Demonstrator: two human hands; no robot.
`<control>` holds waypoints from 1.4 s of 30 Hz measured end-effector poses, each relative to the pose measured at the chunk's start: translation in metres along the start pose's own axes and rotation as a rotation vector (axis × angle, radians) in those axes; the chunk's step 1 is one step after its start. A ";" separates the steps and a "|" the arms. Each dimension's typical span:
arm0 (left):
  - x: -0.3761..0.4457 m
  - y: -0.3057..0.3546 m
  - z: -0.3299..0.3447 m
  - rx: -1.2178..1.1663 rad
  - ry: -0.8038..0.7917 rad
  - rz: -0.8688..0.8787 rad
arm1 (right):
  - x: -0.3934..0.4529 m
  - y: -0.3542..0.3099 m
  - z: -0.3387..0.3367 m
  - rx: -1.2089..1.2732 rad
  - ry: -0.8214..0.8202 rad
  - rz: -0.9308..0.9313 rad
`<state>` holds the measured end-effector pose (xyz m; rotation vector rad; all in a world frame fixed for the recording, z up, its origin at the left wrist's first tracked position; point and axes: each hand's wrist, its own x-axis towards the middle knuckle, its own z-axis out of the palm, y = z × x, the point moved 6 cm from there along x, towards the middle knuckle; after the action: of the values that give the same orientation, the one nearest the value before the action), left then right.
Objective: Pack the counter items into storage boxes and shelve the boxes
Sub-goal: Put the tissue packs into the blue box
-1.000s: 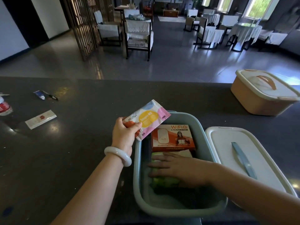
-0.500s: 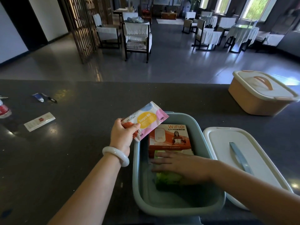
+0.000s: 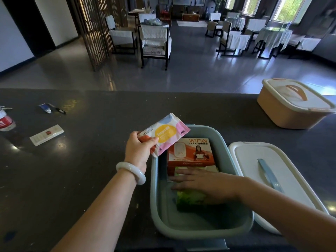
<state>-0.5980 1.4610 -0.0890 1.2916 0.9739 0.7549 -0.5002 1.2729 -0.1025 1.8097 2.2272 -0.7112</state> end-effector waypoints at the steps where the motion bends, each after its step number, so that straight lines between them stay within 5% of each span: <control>1: 0.000 0.000 0.000 0.003 -0.001 -0.003 | 0.000 0.000 0.000 0.015 -0.001 0.001; 9: 0.002 0.004 0.001 0.033 -0.028 -0.010 | -0.013 -0.002 -0.021 0.209 0.111 -0.004; 15: -0.024 0.017 0.024 -0.023 -0.212 0.004 | -0.058 0.016 -0.086 0.178 0.848 0.176; 21: -0.042 0.013 0.046 0.029 -0.310 -0.042 | -0.042 0.019 -0.079 0.153 0.667 0.246; 28: -0.049 0.012 0.046 0.043 -0.379 -0.041 | -0.031 0.011 -0.071 0.148 0.634 0.264; 35: -0.044 0.034 0.014 0.568 -0.117 0.395 | -0.032 0.012 -0.045 0.254 0.508 0.237; 42: -0.042 -0.007 0.017 0.602 -0.143 0.233 | -0.024 0.016 -0.021 0.271 0.366 0.248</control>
<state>-0.6006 1.4156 -0.0890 1.9811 0.9792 0.5465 -0.4762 1.2643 -0.0783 2.4727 2.1301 -0.7052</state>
